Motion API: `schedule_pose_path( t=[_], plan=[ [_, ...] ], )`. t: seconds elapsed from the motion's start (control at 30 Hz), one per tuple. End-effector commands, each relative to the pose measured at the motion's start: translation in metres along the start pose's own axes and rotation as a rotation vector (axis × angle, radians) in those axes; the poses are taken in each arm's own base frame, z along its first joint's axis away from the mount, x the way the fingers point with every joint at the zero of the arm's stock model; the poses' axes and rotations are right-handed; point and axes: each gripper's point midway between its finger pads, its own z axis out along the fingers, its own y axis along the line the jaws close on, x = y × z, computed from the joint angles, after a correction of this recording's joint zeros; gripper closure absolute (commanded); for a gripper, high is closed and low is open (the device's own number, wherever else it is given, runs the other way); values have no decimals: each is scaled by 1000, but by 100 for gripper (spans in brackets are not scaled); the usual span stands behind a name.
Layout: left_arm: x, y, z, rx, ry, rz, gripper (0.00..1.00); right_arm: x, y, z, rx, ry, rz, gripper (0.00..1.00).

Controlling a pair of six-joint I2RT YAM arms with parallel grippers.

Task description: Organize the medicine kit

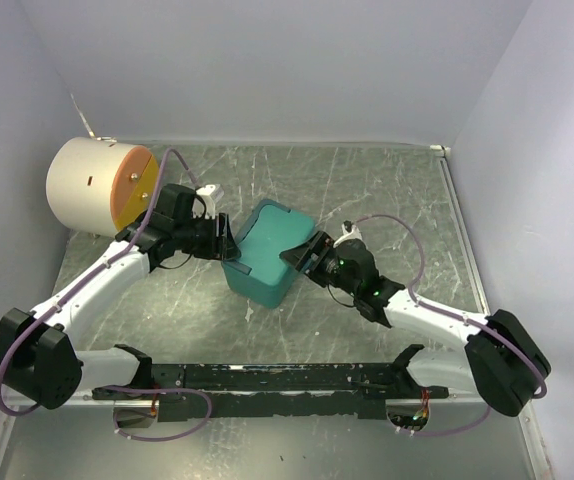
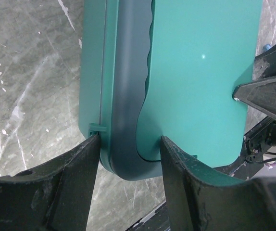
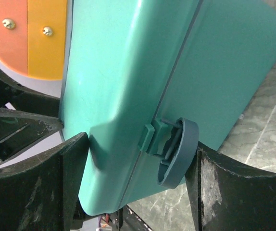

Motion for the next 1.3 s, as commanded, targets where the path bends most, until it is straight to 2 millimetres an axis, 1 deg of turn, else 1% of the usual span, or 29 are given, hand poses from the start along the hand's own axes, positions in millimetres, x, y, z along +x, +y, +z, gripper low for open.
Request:
schedule_pose_path(
  t=[0.0, 0.07, 0.1, 0.27, 0.43, 0.5, 0.57, 0.7, 0.87, 0.97, 1.03, 1.1, 1.13, 1.2, 1.27],
  plan=[
    [32, 6, 3, -17, 112, -13, 38, -18, 17, -2, -1, -47, -30, 30],
    [31, 7, 3, -20, 110, -10, 38, -17, 16, -2, 15, -40, -13, 38],
    [31, 7, 3, -21, 109, -10, 38, -17, 14, -1, 38, -33, -4, 39],
    [31, 7, 2, -24, 108, -9, 38, -17, 10, 3, 136, 1, -4, 43],
    [30, 8, 2, -28, 105, -7, 39, -18, 9, 5, 171, 12, -16, 43],
    [30, 7, 2, -27, 103, -5, 39, -17, 8, 6, 179, 23, -25, 41],
    [30, 8, 2, -29, 104, -5, 39, -17, 7, 7, 197, 28, -44, 36],
    [30, 8, 2, -32, 105, -4, 39, -22, 0, 4, 250, 14, -94, 30],
    [29, 9, 1, -34, 104, -2, 39, -38, 0, -7, 300, -32, -157, 26],
    [30, 9, 1, -36, 104, -2, 39, -45, 6, -14, 304, -47, -181, 26],
    [29, 9, 1, -39, 102, -2, 39, -47, 10, -18, 290, -49, -191, 30],
    [30, 10, 1, -41, 101, -2, 39, -46, 14, -19, 271, -46, -193, 35],
    [29, 10, 1, -42, 101, -2, 39, -45, 16, -20, 263, -41, -193, 39],
    [29, 10, 0, -44, 99, -2, 39, -44, 14, -20, 268, -36, -185, 50],
    [30, 10, 0, -44, 101, -2, 39, -43, 11, -19, 275, -35, -183, 56]
  ],
)
